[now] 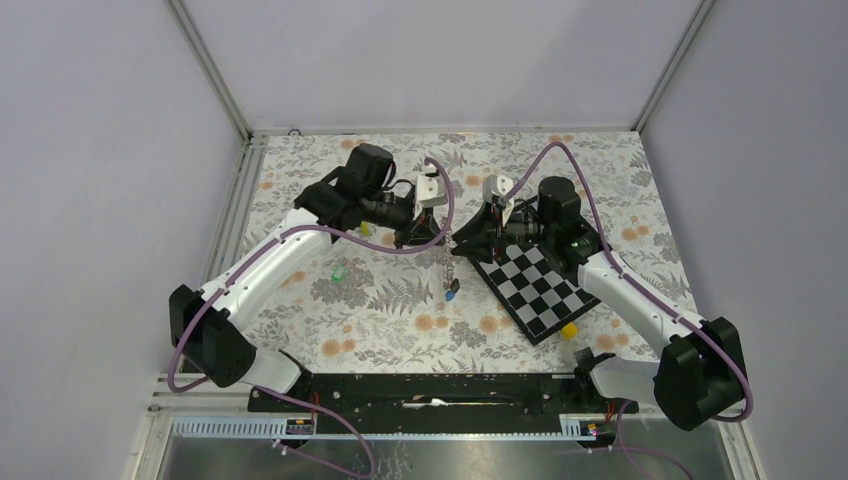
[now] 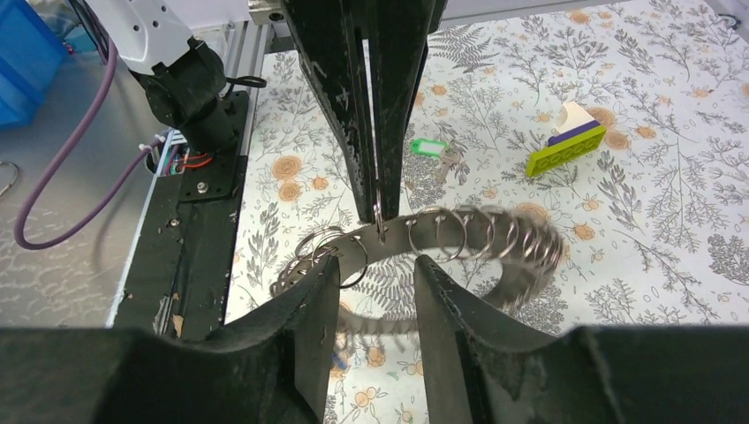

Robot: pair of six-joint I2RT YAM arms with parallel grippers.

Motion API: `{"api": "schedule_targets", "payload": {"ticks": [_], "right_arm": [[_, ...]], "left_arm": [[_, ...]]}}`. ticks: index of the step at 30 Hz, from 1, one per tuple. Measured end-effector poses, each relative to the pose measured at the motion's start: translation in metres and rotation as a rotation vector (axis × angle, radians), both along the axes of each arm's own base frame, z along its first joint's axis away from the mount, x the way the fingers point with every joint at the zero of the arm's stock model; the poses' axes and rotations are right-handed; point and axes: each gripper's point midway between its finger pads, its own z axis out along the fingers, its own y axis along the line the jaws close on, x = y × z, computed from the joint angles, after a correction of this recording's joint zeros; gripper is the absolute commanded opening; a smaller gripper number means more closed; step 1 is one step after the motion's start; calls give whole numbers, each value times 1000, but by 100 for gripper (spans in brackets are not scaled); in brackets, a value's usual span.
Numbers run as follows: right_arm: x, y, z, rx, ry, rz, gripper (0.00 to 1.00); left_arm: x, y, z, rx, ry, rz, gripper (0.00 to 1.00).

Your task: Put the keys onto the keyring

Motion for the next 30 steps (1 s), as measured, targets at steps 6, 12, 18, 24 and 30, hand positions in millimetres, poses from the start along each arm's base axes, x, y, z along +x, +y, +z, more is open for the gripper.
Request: {"api": "schedule_targets", "payload": {"ticks": [6, 12, 18, 24, 30], "right_arm": [[-1, -2, 4, -12, -37, 7, 44], [-3, -3, 3, -19, -51, 12, 41], [-4, -1, 3, -19, -54, 18, 36], [-5, 0, 3, -19, -52, 20, 33], [-1, 1, 5, -21, -58, 7, 27]], "left_arm": [[-2, -1, -11, 77, -23, 5, 0], [-1, -4, -13, 105, -45, 3, 0], [-2, -3, -15, 122, -50, 6, 0], [-3, -5, -19, 131, -43, 1, 0], [-3, -7, -21, 136, -37, -3, 0]]}}
